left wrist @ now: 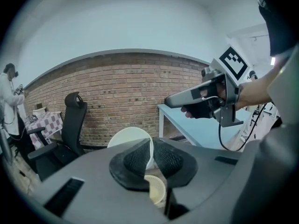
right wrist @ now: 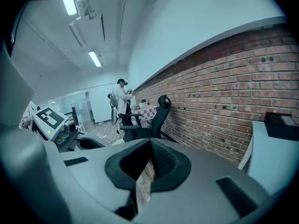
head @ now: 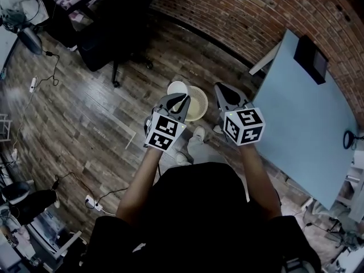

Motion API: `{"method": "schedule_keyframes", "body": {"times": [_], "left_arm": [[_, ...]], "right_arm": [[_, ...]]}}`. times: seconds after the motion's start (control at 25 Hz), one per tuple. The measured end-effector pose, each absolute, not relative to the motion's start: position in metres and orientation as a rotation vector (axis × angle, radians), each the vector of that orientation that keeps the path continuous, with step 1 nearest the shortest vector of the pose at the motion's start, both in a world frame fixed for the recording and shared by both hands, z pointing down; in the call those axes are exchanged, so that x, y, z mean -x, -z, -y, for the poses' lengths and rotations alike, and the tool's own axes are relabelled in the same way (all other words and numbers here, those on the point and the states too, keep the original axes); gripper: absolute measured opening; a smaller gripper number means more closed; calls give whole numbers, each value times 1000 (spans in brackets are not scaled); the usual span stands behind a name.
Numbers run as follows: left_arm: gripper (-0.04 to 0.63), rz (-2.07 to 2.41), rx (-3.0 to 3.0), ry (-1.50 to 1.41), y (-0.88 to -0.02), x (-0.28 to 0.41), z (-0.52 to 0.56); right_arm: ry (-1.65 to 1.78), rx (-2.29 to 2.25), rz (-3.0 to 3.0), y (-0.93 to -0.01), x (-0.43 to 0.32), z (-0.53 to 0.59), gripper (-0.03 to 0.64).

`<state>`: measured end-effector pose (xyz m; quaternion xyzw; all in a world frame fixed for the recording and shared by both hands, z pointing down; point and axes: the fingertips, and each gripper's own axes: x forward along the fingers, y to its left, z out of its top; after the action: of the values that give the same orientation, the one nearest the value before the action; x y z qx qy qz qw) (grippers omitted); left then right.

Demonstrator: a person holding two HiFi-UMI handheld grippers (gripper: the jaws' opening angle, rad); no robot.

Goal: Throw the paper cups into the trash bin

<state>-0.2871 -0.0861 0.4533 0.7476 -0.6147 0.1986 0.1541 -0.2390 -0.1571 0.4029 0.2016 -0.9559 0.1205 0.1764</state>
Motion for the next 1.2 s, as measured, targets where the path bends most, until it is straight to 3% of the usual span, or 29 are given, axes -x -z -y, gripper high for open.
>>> {"method": "schedule_keyframes", "body": {"times": [1.2], "left_arm": [[28,1648,-2043,-670,-493,301,198]], "right_arm": [[-595,-578,2618,-467,244,281,5]]}}
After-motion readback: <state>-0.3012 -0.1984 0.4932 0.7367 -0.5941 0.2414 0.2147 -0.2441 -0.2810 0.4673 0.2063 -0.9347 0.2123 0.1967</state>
